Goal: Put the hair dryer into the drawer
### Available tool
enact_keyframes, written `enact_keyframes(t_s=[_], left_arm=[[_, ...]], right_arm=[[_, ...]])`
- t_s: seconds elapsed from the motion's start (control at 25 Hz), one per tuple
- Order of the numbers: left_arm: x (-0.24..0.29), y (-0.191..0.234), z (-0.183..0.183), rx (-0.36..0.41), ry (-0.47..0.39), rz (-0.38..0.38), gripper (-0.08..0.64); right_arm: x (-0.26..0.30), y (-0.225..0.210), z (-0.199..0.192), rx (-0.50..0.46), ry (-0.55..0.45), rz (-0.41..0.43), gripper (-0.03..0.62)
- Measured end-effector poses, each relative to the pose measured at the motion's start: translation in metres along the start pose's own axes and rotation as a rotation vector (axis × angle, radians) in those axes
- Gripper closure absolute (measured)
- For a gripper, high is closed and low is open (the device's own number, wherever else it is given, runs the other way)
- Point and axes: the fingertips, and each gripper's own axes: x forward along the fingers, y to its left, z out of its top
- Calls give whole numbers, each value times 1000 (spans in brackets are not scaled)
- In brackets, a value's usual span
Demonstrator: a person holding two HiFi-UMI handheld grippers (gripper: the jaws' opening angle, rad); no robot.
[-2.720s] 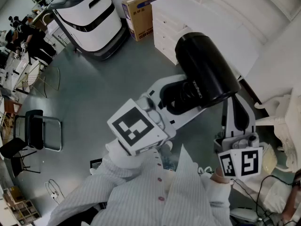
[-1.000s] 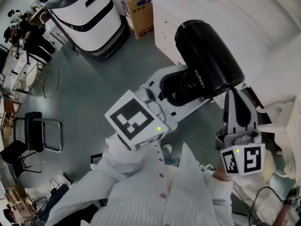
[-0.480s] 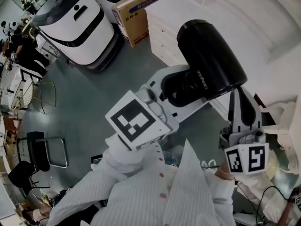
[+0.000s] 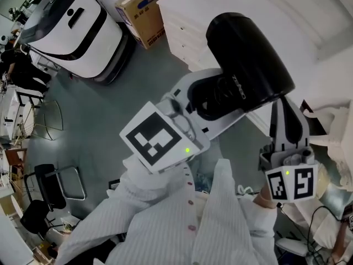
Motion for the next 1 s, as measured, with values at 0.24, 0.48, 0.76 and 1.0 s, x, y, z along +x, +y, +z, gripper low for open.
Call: enact_keyframes(t_s=[0.24, 0.48, 0.76, 1.0], left_arm=[[45, 37, 0, 5, 8, -9, 331], [121, 156, -40, 11, 24, 14, 331], [153, 258, -74, 2, 38, 14, 331], [198, 266, -70, 10, 60, -27, 331]], right_arm=[[40, -43, -5, 16, -3, -7, 581], [165, -103, -57, 37, 2, 31, 581], [267, -127, -98, 52, 12, 35, 581], [280, -168, -94, 54, 14, 13, 581]])
